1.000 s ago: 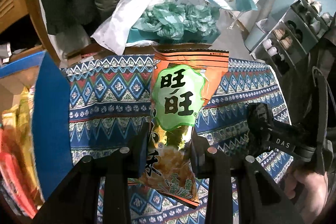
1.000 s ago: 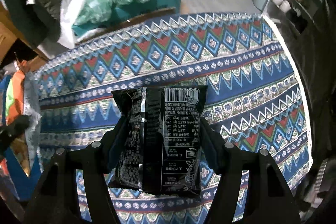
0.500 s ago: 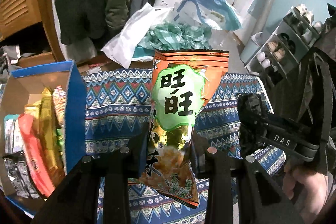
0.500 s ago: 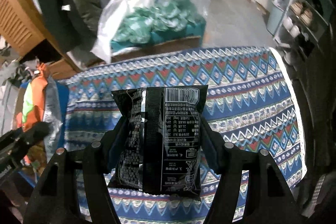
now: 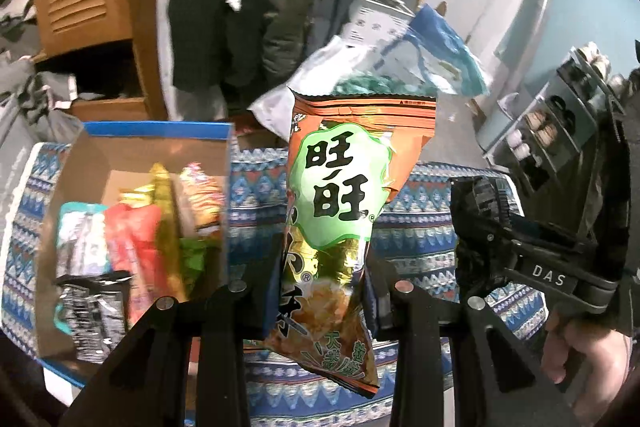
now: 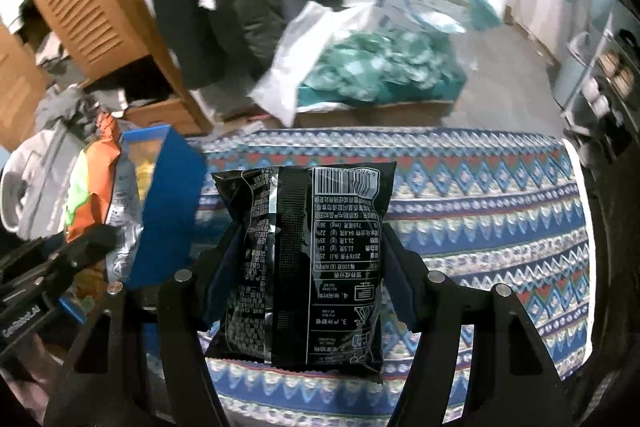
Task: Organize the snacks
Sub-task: 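Lift both held bags and carry them over the cardboard box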
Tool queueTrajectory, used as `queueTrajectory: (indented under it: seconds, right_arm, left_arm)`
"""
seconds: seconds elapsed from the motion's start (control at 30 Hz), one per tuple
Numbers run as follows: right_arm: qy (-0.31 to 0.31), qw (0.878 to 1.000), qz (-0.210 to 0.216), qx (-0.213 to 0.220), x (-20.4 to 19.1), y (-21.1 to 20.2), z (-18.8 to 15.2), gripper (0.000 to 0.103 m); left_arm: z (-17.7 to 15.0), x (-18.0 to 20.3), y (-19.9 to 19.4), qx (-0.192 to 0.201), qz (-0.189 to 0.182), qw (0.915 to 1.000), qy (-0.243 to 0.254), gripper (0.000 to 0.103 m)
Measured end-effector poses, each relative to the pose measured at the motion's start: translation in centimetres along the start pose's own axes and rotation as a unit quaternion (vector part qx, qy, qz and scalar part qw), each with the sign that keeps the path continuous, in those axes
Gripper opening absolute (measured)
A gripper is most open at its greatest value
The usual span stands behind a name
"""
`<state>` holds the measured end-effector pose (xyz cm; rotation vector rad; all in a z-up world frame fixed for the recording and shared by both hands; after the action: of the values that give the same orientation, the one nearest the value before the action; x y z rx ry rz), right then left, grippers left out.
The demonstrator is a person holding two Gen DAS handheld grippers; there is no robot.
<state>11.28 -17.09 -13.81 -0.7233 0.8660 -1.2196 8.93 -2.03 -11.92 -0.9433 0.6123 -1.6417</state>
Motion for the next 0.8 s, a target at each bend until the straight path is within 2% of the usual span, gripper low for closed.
queueTrajectory:
  seconds: [0.1,0.4,0.67,0.8]
  right_arm:
    - [-0.015,1.000,0.008,-0.002,-2.1,0.3,0.3,0.066]
    - [-0.056,0.998,0.039,-0.008,-8.8,1.5,1.6,0.066]
    - [-0.093,0.993,0.073,-0.018,-15.9,3.1,2.7,0.066]
    - [-0.116,0.990,0.081,-0.020,-18.8,3.8,3.2,0.066]
  left_arm:
    - [0.2,-1.7,-1.0,0.005,0.001,0.9998,-0.019,0.034]
    - [0.8,-8.0,-3.8,0.031,0.037,0.9970,-0.061,0.034]
    - [1.1,-14.3,-5.6,0.049,0.086,0.9898,-0.103,0.034]
    - [1.1,-16.6,-5.7,0.051,0.095,0.9874,-0.116,0.034]
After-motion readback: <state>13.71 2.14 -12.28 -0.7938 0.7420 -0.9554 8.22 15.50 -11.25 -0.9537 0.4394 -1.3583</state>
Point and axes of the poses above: each gripper's, at about its wrist camera, not at the fingertips, and y roughly the way its jaws point, x to its right, z to its top, the point moved 7 cm from there along y, roughly the way its jaws point, and after that the axes turned 2 degrees about -z, right-handed, at the moved point
